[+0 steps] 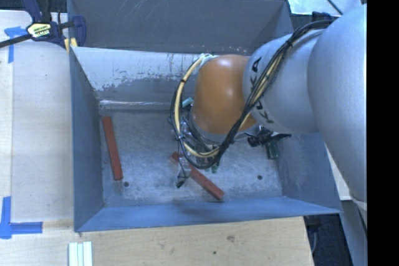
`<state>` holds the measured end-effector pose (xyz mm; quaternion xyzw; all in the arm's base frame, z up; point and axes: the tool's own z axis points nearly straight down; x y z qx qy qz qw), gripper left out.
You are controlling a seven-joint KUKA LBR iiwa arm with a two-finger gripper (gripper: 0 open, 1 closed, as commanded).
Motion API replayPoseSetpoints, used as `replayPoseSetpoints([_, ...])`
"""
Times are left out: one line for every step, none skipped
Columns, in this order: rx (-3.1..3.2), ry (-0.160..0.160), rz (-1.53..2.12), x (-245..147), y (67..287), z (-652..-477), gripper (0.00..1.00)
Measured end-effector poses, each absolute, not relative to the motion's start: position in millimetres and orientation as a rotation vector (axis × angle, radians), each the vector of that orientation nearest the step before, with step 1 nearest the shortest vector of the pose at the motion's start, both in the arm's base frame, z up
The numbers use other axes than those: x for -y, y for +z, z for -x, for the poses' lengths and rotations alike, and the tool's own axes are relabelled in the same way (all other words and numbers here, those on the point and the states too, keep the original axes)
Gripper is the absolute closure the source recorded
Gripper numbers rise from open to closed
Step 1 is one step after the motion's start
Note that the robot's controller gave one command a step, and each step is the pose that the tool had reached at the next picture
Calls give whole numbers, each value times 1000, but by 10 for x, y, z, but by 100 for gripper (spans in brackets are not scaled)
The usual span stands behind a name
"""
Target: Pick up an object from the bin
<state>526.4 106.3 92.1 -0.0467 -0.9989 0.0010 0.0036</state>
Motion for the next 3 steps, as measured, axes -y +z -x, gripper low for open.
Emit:
replayPoseSetpoints([3094, 3, 533, -534, 706, -5383, 0])
replayPoseSetpoints([3130, 2, 222, -190, 996, -5239, 0])
replayPoseSetpoints([3095, -3, 561, -380, 706, -4851, 0])
